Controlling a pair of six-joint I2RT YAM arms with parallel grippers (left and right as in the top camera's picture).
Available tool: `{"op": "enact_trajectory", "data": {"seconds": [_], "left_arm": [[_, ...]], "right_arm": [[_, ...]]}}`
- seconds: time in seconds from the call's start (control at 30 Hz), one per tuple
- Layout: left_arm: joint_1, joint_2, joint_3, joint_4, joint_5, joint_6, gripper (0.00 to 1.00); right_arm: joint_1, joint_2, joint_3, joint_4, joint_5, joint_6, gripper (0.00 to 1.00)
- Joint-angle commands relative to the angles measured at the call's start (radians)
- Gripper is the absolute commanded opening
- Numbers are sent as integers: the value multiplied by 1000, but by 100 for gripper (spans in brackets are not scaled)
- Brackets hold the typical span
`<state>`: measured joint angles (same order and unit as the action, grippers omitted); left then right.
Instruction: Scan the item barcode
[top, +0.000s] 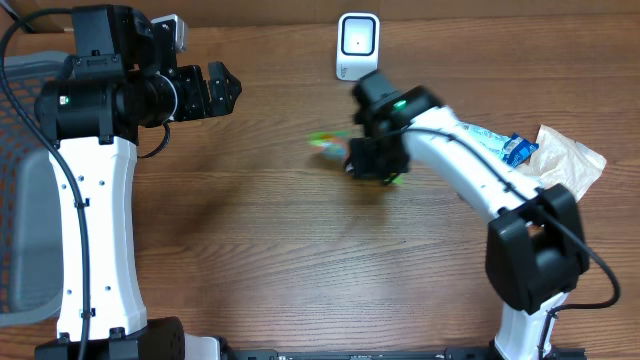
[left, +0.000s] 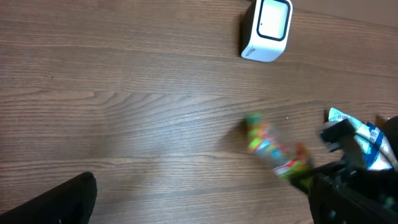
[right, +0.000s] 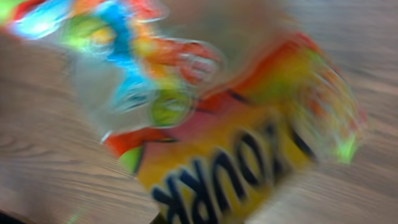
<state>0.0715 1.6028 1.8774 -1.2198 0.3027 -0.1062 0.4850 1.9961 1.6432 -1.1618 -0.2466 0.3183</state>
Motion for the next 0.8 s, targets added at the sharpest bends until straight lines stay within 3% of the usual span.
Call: {"op": "enact_trajectory", "data": {"seconds": [0.0,0.1,0.3,0.43,0.57,0.77], "left_arm": [[-6,-1,3,1,1,-14,100],[-6,-1,3,1,1,-14,100],[-6,-1,3,1,1,-13,99],[-6,-1,3,1,1,-13,100],[-6,-1,3,1,1,-14,100],[-6,-1,3,1,1,-13,100]], "right_arm": [[-10,-21,12,-53,-69,-71,4],[-8,-21,13,-107,-90,-148,4],[21,-43,30,-199,-319,-317,4],[11,-92,61,-265,-783,-455,4],[-59,-100,52,-253,-1084,-465,4],[-96,-51,-118,-12,-1206,-298,4]]}}
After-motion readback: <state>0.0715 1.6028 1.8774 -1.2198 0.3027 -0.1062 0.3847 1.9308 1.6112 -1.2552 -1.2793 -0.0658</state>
